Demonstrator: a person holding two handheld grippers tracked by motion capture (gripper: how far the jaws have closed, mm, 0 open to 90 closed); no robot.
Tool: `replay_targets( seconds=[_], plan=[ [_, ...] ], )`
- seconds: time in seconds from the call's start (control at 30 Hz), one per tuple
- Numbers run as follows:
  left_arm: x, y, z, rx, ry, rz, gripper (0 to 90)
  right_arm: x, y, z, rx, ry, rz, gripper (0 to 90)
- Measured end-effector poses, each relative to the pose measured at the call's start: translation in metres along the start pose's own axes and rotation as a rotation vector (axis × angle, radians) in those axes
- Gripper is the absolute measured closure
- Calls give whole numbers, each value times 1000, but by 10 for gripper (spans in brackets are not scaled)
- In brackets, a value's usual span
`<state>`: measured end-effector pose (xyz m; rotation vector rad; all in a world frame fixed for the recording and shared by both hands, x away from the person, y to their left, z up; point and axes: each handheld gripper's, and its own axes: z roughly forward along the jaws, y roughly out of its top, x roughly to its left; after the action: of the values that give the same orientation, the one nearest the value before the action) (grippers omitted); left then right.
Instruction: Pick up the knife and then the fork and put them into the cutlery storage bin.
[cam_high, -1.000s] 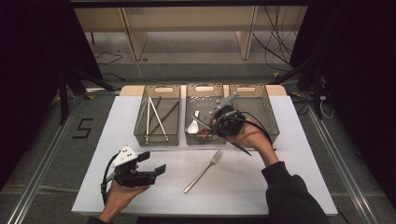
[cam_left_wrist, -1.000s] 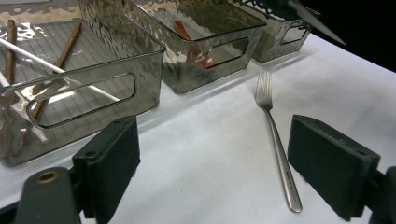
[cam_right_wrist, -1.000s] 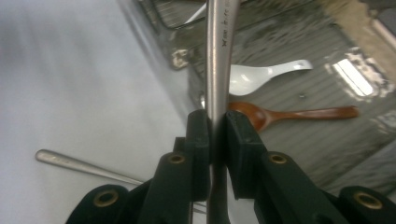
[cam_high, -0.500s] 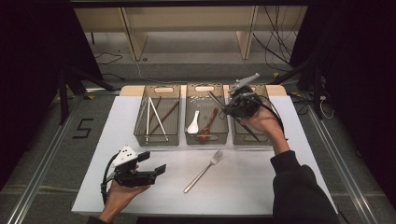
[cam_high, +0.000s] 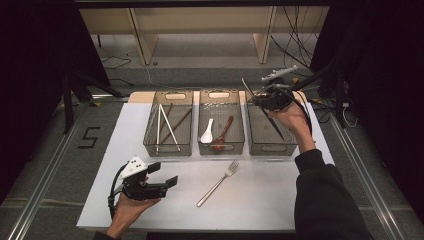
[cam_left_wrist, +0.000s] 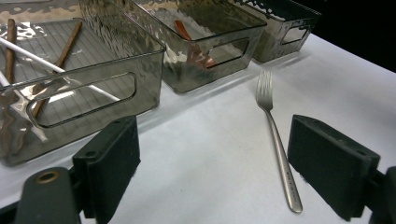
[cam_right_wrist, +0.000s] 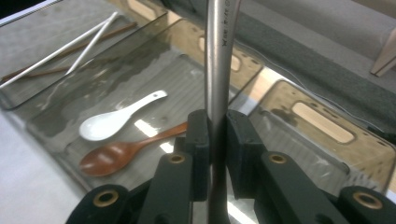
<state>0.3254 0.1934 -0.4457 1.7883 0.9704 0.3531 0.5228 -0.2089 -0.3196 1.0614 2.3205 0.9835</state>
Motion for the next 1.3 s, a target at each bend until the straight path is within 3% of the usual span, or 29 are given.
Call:
replay_targets(
  seconds=[0.67,0.9,1.3],
  plan=[
    [1,0,0,4,-3,-4,164,-32,-26,23,35,-104,37,808],
    [1,0,0,3,-3,-4,164,-36,-36,27,45,-141,51,807],
    [1,0,0,4,1,-4,164,-34,-53,36,67,-141,70,806]
  ],
)
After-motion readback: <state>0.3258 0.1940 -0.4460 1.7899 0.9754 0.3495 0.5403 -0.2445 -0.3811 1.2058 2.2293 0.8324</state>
